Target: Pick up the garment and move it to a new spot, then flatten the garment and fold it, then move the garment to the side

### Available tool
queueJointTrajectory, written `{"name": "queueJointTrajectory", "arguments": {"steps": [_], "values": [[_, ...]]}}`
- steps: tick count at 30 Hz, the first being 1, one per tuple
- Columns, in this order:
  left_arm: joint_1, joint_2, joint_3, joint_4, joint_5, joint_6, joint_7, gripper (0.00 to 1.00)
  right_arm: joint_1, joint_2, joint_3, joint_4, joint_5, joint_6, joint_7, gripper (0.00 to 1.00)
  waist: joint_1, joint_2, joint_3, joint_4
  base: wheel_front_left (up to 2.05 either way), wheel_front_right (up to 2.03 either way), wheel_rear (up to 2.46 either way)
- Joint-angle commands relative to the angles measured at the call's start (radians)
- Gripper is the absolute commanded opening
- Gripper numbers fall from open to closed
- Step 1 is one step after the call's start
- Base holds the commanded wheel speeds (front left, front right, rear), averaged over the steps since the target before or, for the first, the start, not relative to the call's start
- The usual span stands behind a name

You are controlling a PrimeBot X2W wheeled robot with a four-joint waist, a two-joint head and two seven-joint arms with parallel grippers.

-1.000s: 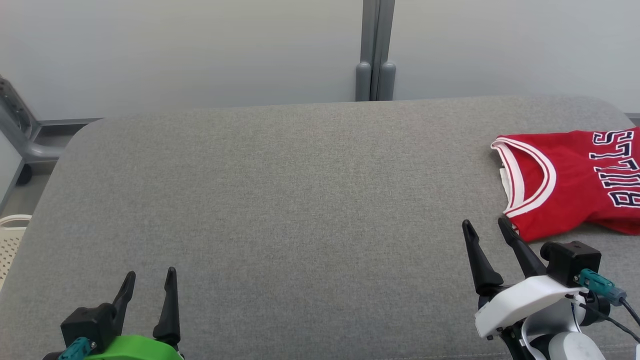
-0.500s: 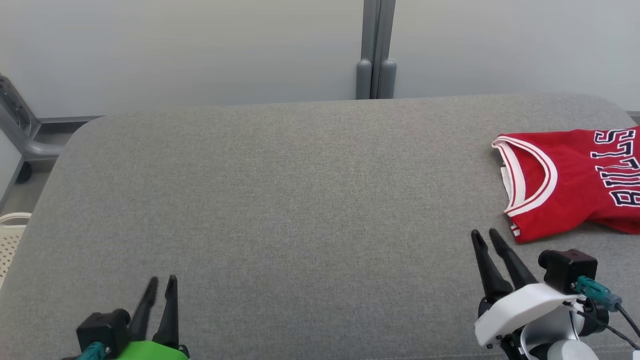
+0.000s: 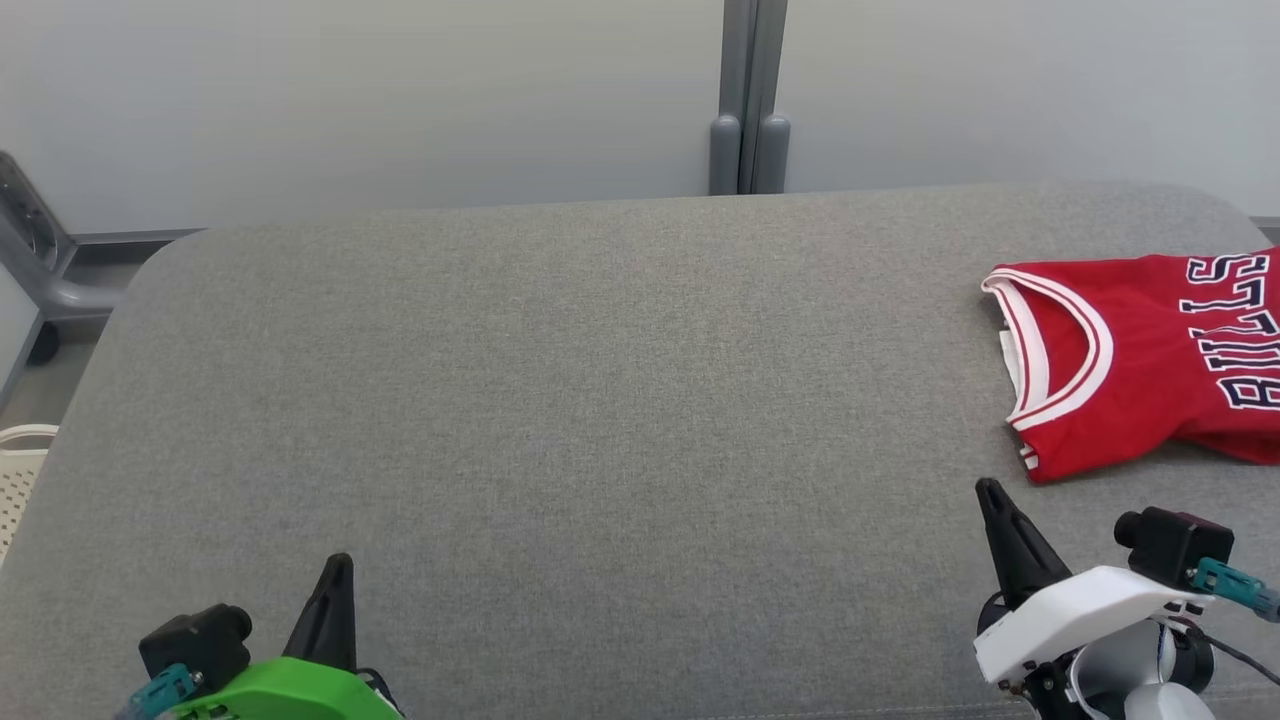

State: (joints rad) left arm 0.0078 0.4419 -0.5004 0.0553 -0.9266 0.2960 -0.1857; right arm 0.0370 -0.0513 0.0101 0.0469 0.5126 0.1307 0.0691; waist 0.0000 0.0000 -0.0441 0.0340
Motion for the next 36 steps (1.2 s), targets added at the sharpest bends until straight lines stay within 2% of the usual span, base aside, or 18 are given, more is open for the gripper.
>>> {"name": "queueJointTrajectory", "arguments": {"steps": [1, 36], "values": [[-0.036, -0.003, 0.027, -0.001, -0.025, -0.016, 0.004, 0.00, -0.031, -0.008, -0.011, -0.006, 0.043, 0.000, 0.004, 0.00, 0.0000, 0.0000, 0.001, 0.000, 0.00, 0.00, 0.00], [-0.122, -0.167, 0.205, 0.126, -0.320, -0.194, 0.075, 0.00, -0.102, -0.028, -0.107, 0.103, 0.507, 0.000, 0.053, 0.00, 0.0000, 0.0000, 0.014, -0.011, 0.00, 0.00, 0.00]]}}
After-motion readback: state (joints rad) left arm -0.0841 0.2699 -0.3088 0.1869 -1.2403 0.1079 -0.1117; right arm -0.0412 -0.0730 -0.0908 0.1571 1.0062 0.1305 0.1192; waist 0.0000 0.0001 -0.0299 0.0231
